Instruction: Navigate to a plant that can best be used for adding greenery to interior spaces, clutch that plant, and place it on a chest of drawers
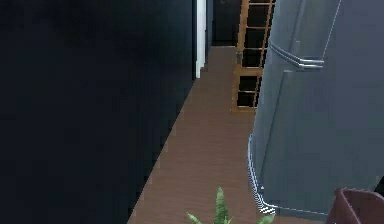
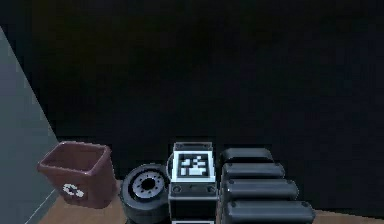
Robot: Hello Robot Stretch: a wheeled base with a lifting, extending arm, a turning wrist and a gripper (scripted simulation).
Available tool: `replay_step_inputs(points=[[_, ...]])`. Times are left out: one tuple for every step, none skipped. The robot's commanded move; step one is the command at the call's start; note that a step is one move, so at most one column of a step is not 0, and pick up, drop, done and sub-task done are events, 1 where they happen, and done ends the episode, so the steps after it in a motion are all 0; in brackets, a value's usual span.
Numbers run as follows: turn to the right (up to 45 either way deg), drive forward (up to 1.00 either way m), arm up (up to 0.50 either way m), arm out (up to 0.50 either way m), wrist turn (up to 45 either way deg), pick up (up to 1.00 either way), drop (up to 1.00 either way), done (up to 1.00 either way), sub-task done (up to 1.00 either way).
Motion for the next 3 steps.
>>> replay_step_inputs(points=[[-6.0, 0.0, 0.0, 0.0, 0.0, 0.0, 0.0, 0.0, 0.0], [0.0, 1.0, 0.0, 0.0, 0.0, 0.0, 0.0, 0.0, 0.0], [6.0, 0.0, 0.0, 0.0, 0.0, 0.0, 0.0, 0.0, 0.0]])
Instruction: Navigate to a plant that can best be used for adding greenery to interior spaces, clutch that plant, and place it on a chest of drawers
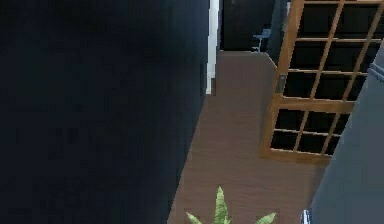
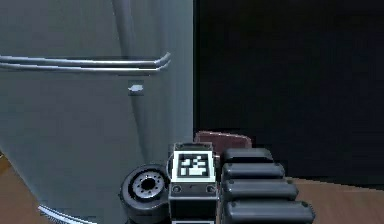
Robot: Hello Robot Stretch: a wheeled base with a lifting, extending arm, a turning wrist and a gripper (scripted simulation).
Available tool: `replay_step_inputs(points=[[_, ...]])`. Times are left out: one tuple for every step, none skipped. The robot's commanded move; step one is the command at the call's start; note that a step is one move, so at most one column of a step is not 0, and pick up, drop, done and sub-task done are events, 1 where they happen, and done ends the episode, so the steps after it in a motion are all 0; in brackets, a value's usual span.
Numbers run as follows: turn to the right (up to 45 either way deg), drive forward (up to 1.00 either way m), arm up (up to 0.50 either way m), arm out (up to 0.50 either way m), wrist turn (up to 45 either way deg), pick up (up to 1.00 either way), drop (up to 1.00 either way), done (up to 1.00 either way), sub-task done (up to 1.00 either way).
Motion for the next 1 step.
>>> replay_step_inputs(points=[[0.0, 0.05, 0.0, 0.0, 0.0, 0.0, 0.0, 0.0, 0.0]])
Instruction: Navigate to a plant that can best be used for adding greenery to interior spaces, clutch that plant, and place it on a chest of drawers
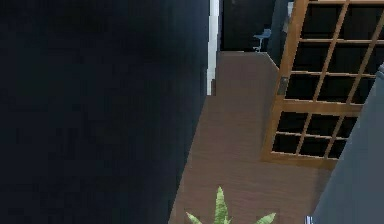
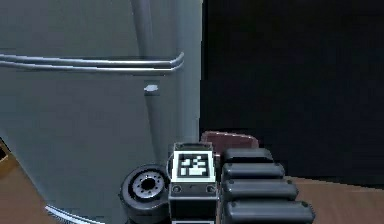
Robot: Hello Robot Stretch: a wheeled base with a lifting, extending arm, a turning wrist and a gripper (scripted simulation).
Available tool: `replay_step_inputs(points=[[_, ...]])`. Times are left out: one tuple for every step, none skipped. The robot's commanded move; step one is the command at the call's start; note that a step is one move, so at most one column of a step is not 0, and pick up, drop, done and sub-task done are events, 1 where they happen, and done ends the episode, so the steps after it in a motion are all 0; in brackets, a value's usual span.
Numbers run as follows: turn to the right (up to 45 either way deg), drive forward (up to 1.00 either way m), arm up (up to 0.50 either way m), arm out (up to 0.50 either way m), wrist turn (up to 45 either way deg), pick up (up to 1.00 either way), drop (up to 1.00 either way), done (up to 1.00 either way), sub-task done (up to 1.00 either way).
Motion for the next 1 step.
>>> replay_step_inputs(points=[[15.0, 0.0, 0.0, 0.0, 0.0, 0.0, 0.0, 0.0, 0.0]])
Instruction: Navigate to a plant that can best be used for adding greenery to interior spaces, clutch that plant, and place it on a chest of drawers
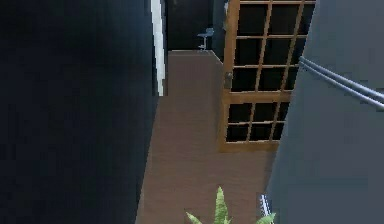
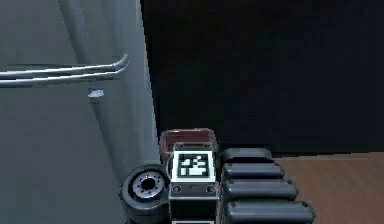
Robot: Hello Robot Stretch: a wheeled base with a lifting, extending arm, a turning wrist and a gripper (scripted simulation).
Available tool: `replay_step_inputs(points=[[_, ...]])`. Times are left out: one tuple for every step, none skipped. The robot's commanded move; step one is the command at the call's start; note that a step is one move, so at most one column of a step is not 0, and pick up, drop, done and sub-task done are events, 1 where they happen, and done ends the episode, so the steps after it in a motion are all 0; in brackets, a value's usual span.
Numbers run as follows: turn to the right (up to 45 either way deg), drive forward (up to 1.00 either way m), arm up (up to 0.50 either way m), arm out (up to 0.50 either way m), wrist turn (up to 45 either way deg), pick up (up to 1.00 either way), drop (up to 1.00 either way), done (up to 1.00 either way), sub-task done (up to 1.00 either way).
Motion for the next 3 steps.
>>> replay_step_inputs(points=[[0.0, 1.0, 0.0, 0.0, 0.0, 0.0, 0.0, 0.0, 0.0], [0.0, 0.5, 0.0, 0.0, 0.0, 0.0, 0.0, 0.0, 0.0], [-3.0, 0.0, 0.0, 0.0, 0.0, 0.0, 0.0, 0.0, 0.0]])
